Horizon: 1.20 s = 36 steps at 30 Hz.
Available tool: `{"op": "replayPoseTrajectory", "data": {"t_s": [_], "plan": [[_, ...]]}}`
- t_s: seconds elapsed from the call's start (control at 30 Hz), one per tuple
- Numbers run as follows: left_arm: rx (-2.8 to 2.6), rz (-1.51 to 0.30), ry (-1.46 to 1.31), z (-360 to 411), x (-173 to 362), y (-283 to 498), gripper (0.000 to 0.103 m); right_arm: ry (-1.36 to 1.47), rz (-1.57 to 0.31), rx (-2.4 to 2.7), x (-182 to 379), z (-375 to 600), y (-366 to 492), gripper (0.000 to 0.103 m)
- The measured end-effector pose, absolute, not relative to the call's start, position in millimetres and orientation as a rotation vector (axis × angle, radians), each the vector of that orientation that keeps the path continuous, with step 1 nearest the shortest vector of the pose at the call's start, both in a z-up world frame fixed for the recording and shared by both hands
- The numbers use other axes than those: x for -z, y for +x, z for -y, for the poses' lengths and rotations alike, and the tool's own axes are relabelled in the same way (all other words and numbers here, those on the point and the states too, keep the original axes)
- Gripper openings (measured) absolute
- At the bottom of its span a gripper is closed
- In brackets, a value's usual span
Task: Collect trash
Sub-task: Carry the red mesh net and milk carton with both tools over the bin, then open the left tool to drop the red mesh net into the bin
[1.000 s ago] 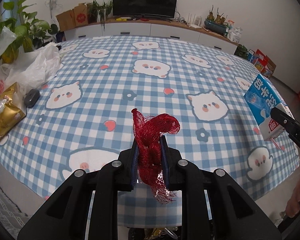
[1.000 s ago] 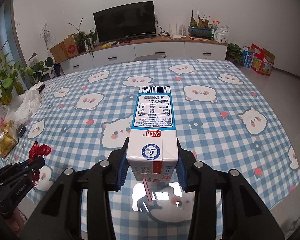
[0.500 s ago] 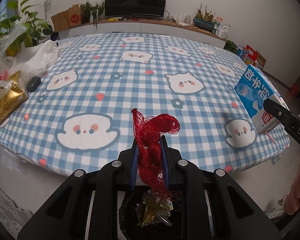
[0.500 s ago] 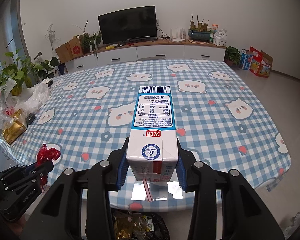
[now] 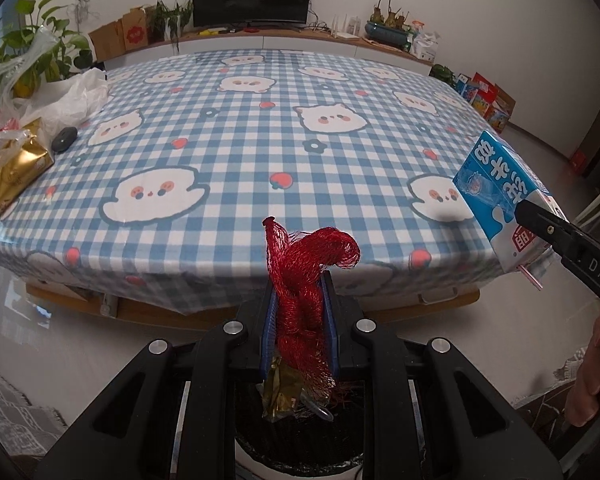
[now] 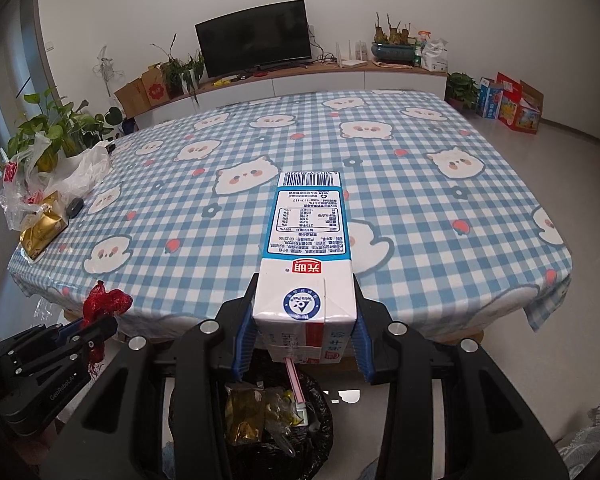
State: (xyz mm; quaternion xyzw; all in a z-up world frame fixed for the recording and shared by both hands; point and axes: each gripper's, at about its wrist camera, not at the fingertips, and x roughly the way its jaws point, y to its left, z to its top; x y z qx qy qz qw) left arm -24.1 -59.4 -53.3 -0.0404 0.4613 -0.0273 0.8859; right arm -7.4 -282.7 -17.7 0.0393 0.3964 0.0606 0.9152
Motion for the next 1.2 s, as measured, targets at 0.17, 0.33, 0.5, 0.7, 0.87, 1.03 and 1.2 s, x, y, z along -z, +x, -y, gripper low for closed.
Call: {"op": "replayPoseTrajectory", "data": {"t_s": [0.17,0.33,0.5,0.7,0.87,1.03,1.2], "plan": [[0.062,-0.963,-0.068,67,66,-49,0.019,0.073,-0.81,-0.123,24,288,-34,0.038],[0.068,-0.987,-0.064,72,83,-69,0.019,0.064,-0.815,-0.123,39,292,-61,0.038],[0.074,-1.026,-0.063,81,103,-81,0.019,0.062,-0.856,-0.122,63,291,-79,0.038],[0.091,-1.05,-0.051,94,121,-86,0.019,0.049,-0.921,-0.11,91,288,-81,0.038],[0.099,-1.071,-0.05,100,137,-82,0.019,0.094,-0.971,-0.112,115,294,-73,0.038],[0.092,-1.109,-0.063,100,156,-74,0.019,0.08,-1.018,-0.085,136,296,-66,0.038],[0.097,-1.142,-0.055,106,174,-68,0.019,0.062,-1.053,-0.073,149,295,-60,0.038]]}}
